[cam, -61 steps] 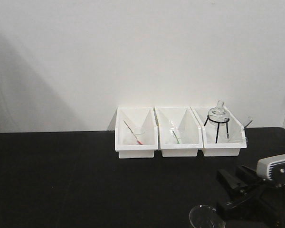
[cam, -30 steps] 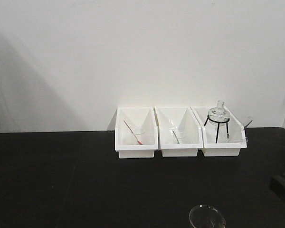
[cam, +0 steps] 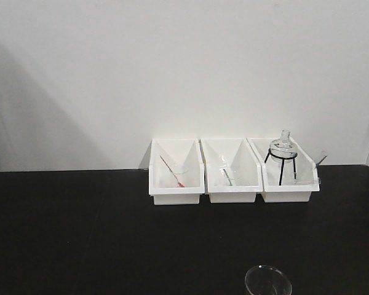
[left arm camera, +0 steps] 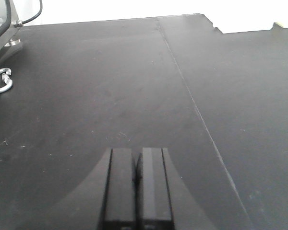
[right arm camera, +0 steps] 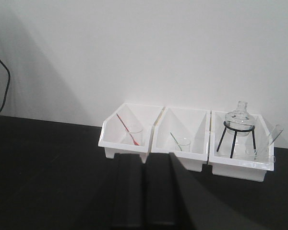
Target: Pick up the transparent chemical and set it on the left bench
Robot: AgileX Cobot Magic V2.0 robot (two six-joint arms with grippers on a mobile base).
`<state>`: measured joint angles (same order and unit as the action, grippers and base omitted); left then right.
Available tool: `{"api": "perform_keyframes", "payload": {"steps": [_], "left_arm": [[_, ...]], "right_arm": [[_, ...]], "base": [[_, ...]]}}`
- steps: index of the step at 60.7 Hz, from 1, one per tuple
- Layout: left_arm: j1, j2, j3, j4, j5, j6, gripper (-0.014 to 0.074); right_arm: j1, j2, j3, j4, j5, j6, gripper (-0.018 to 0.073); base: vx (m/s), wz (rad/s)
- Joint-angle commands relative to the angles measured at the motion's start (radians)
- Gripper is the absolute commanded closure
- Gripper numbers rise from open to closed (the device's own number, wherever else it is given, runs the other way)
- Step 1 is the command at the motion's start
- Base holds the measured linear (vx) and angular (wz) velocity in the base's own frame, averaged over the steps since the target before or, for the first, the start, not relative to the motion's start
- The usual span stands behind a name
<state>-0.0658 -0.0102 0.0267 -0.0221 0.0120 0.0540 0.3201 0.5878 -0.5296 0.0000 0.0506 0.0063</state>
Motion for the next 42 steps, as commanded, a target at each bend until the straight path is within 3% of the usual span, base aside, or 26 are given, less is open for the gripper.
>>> {"api": "perform_keyframes", "payload": {"steps": [1,16,31,42], "left_arm": [[-0.002,-0.019,0.016,-0.001,-0.078,-0.008,0.06],[-0.002,-0.019,0.016,-0.001,-0.078,-0.008,0.06],[-0.002,-0.019,0.016,-0.001,-0.078,-0.008,0.06],[-0.002,-0.019,0.016,-0.001,-0.078,-0.008,0.06]], "right_arm": [[0.001,-0.001,-0.028,0.0,-0.076,-0.006,0.0567],[-0.02,-0.022,0.018,0.0,-0.075,-0.04,0.0567],[-0.143,-0.246,0.291,0.0,-0.066,0.0,0.0567],[-0.162,-0.467,0.462,0.0,-0.065,0.011,0.0567]], "base": [[0.0,0.0],[0.0,0.0],[0.0,0.0],[0.0,0.0]]}}
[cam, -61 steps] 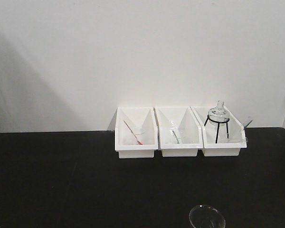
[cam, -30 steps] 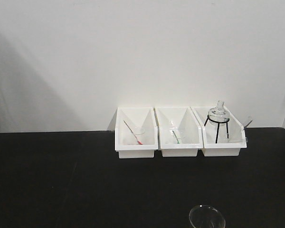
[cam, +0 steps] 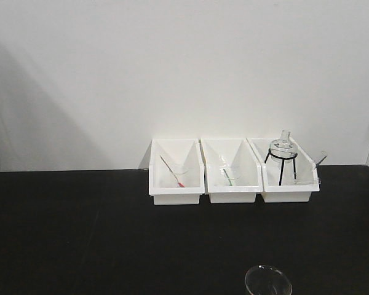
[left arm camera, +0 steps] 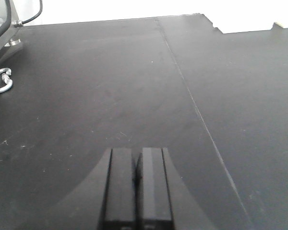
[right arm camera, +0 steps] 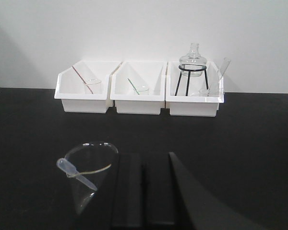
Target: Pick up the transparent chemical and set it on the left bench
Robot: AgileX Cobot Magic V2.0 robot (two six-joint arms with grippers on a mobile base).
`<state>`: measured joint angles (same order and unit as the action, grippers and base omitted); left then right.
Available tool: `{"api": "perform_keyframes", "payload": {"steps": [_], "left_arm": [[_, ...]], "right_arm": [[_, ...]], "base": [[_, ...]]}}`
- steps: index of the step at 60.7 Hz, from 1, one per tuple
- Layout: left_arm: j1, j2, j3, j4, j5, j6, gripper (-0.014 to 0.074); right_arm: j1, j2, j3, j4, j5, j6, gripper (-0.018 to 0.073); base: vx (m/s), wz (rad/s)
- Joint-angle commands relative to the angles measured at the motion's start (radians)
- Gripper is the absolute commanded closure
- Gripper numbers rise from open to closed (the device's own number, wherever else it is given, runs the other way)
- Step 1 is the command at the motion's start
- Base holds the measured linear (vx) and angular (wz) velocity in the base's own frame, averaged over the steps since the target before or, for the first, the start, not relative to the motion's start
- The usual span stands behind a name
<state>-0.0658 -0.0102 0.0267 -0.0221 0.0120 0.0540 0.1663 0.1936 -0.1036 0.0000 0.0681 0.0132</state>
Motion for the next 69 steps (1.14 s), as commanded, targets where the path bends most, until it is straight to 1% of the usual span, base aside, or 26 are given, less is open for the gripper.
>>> {"api": "perform_keyframes", "payload": {"steps": [1,10,18,27,69], "left_arm": [[-0.002,-0.019,0.016,-0.001,-0.078,-0.008,0.06],[-0.002,-0.019,0.016,-0.001,-0.078,-0.008,0.06],[-0.002,-0.019,0.016,-0.001,-0.078,-0.008,0.06],[-0.002,-0.019,0.016,-0.001,-0.078,-0.008,0.06],[-0.002,-0.019,0.016,-0.001,-0.078,-0.008,0.06]], "right_arm": [[-0.009,-0.09,0.048,0.0,-0.083,0.004,0.0567],[-0.009,-0.22,0.138,0.0,-0.083,0.025,0.0567],[-0.009,-0.217,0.141,0.0,-0.042,0.025,0.0567],[-0.009,-0.217,0.141,0.0,-0.026,0.025,0.0567],[-0.009,-0.217,0.141,0.0,-0.027,0.024,0.0567]], "base": [[0.0,0.0],[0.0,0.0],[0.0,0.0],[0.0,0.0],[0.0,0.0]]}}
